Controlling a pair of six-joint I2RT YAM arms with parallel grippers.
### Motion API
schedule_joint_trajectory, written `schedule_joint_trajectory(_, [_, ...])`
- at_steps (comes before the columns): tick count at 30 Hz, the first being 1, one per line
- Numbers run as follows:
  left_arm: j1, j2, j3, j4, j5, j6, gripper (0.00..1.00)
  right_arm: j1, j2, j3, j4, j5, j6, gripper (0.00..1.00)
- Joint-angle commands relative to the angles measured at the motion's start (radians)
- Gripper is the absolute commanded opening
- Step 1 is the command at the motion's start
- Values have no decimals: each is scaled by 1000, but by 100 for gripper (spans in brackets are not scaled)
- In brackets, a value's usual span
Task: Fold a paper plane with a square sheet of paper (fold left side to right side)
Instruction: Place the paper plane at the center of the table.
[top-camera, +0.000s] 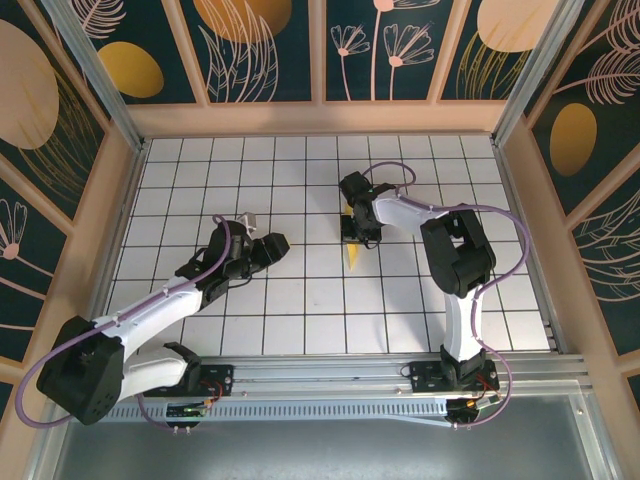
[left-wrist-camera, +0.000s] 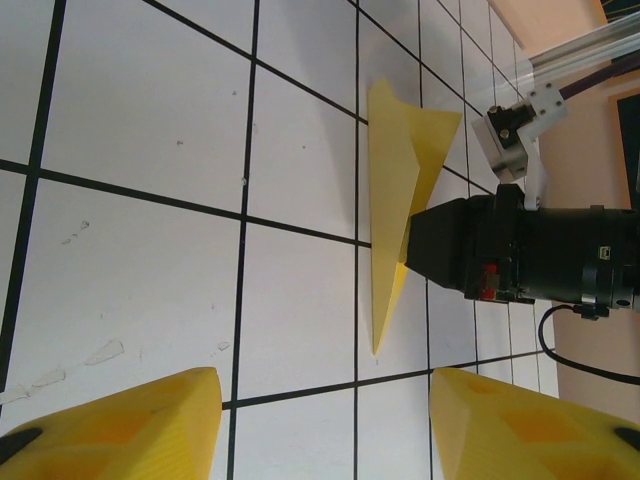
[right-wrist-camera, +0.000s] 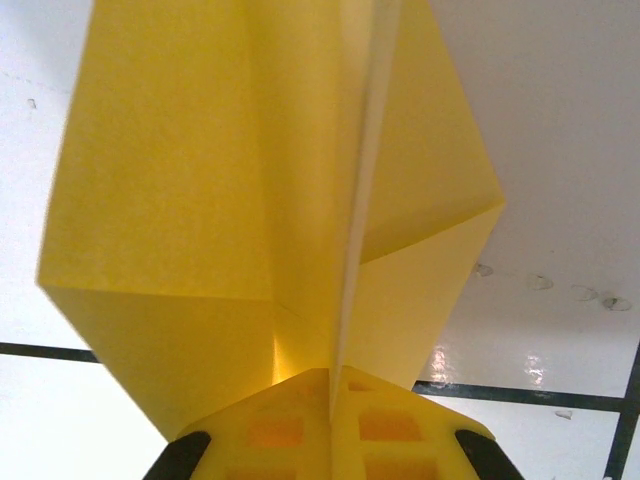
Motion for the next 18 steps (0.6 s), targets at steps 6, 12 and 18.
schedule_joint_trajectory(6, [3, 21, 9, -9, 5, 15, 57, -2, 0, 67, -62, 15, -13, 3])
schedule_joint_trajectory(12, [3, 31, 11, -7, 11, 18, 57, 18, 22, 133, -153, 104, -24, 2])
schedule_joint_trajectory(18, [3, 38, 9, -3, 16, 20, 57, 28, 49, 159, -194, 137, -29, 2])
